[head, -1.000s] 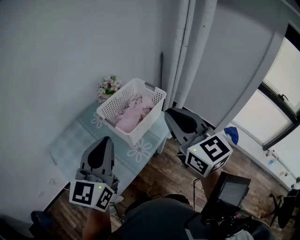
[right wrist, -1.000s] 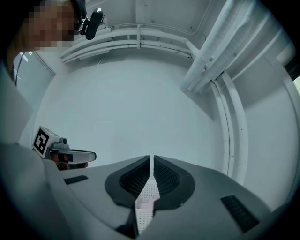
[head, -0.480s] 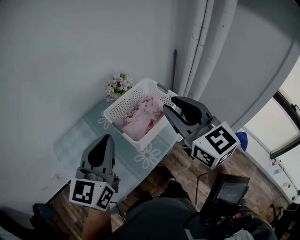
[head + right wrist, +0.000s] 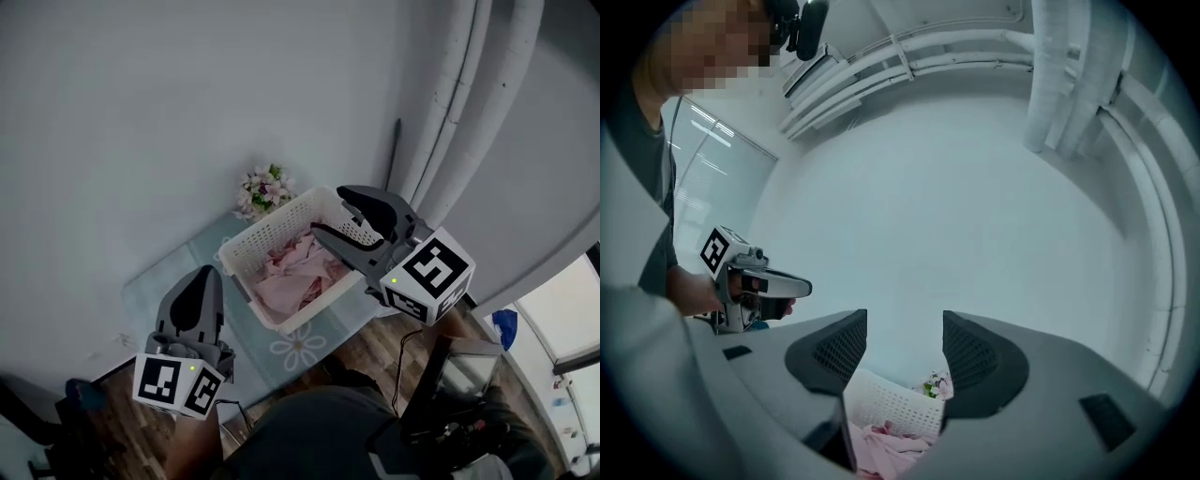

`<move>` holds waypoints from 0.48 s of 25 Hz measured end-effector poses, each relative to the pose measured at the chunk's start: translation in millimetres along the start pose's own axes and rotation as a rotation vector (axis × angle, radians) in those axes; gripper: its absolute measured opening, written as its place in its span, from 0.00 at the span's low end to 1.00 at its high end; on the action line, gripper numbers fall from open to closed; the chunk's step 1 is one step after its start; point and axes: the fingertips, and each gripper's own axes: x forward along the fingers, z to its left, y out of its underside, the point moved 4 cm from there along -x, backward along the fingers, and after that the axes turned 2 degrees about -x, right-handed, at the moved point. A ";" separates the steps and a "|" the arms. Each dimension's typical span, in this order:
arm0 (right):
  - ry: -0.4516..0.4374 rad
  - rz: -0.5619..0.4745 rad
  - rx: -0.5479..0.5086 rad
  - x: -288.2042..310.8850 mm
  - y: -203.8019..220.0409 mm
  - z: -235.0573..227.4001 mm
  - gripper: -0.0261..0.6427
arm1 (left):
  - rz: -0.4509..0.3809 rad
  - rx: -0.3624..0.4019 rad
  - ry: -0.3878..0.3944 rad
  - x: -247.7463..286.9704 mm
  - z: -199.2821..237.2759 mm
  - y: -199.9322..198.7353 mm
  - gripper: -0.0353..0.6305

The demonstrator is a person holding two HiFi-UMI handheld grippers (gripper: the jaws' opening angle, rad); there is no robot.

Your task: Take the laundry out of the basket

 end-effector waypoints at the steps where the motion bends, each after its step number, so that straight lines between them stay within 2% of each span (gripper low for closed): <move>1: -0.022 0.002 -0.006 4.3 2.5 -6.9 0.41 | 0.002 0.002 -0.014 5.9 0.1 0.6 0.07; 6: -0.149 0.049 -0.068 31.8 23.7 -33.7 0.51 | 0.019 0.029 -0.088 30.1 1.3 3.9 0.07; 12: -0.408 0.204 -0.191 71.8 70.1 -24.6 0.69 | 0.043 0.031 -0.195 36.1 8.9 15.5 0.07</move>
